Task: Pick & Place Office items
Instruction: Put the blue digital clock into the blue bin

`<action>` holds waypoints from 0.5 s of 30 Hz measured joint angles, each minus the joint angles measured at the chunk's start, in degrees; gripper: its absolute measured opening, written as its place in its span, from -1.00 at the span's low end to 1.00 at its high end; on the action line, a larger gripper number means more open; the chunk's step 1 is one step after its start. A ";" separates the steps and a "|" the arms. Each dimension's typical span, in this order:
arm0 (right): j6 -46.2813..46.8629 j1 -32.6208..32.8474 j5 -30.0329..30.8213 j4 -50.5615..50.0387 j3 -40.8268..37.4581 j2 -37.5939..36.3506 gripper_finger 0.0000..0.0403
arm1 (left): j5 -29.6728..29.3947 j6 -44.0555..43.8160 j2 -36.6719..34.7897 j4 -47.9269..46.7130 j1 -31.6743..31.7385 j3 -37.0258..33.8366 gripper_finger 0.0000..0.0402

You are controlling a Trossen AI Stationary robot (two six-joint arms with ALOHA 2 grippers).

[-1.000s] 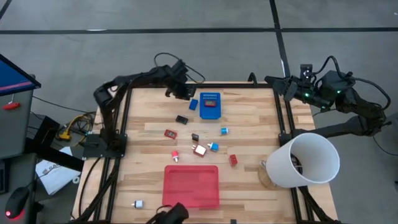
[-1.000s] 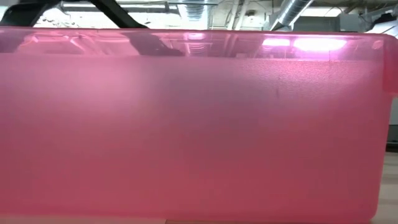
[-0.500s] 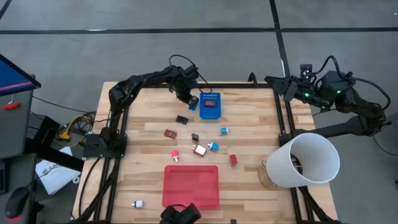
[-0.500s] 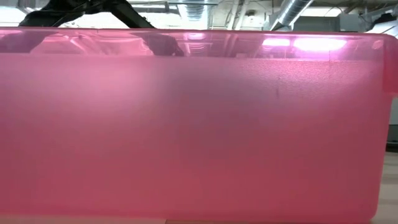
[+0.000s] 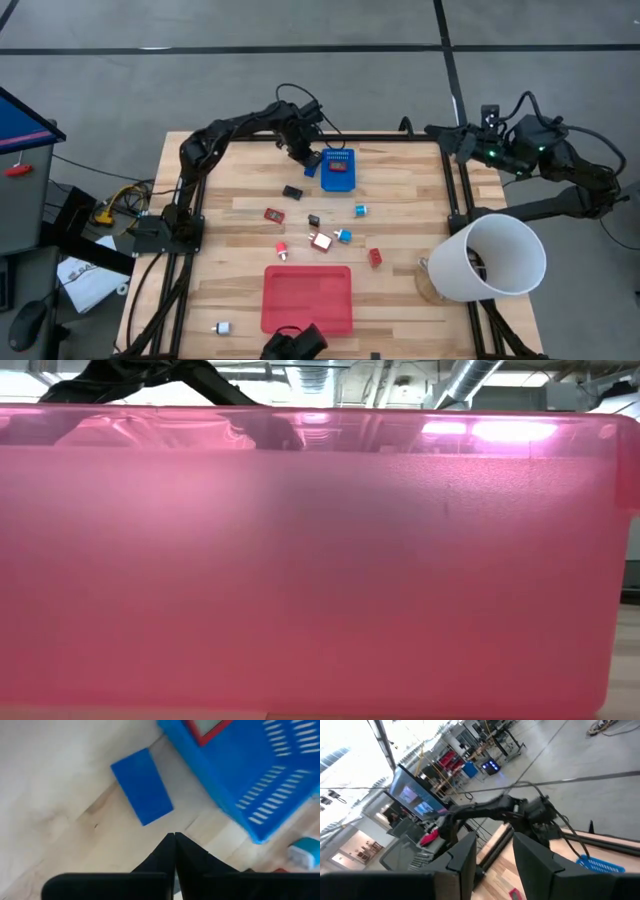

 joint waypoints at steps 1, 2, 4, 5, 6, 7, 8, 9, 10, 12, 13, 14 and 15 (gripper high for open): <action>0.28 0.02 0.05 -0.27 0.00 0.00 -0.39 | 0.25 -0.10 -0.10 -0.62 0.05 0.33 -1.00; 0.28 0.00 0.11 -0.47 0.00 0.00 -0.39 | 1.58 -0.63 -0.15 -0.83 0.08 0.35 -1.00; 0.28 0.02 0.12 -0.49 0.00 -0.02 -0.39 | 6.84 -2.01 -0.06 0.58 0.51 0.23 -1.00; 0.28 0.02 0.14 -0.50 0.00 -0.02 -0.39 | 9.26 -3.14 -0.06 1.96 0.70 0.21 -1.00; 0.28 0.02 0.14 -0.54 0.00 -0.01 -0.39 | 10.67 -4.70 -0.08 3.93 0.88 0.23 -1.00; 0.28 0.02 0.14 -0.58 0.00 0.00 -0.39 | 11.43 -6.07 -0.19 5.70 1.05 0.25 -1.00; 0.28 0.02 0.14 -0.58 0.00 0.00 -0.39 | 11.88 -7.36 -0.30 6.68 1.30 0.25 -1.00; 0.28 0.02 0.16 -0.58 0.00 0.00 -0.39 | 11.95 -8.64 -0.38 7.64 1.57 0.25 -1.00; 0.28 0.12 0.16 -0.57 0.00 0.00 -0.39 | 11.93 -9.62 -0.45 8.50 1.90 0.25 -1.00; 0.31 0.49 0.30 -0.54 0.00 -0.02 -0.39 | 11.04 -10.49 -0.47 7.33 2.71 0.25 -1.00; 0.31 0.74 0.32 -0.48 0.00 0.00 -0.39 | 9.25 -10.63 -0.46 6.24 3.05 0.25 -1.00; 0.31 0.95 0.38 -0.38 0.00 0.00 -0.39 | 6.71 -10.64 -0.48 5.05 3.31 0.25 -1.00; 0.33 1.17 0.48 -0.32 0.00 0.00 -0.39 | 4.36 -10.70 -0.48 3.62 3.62 0.24 -1.00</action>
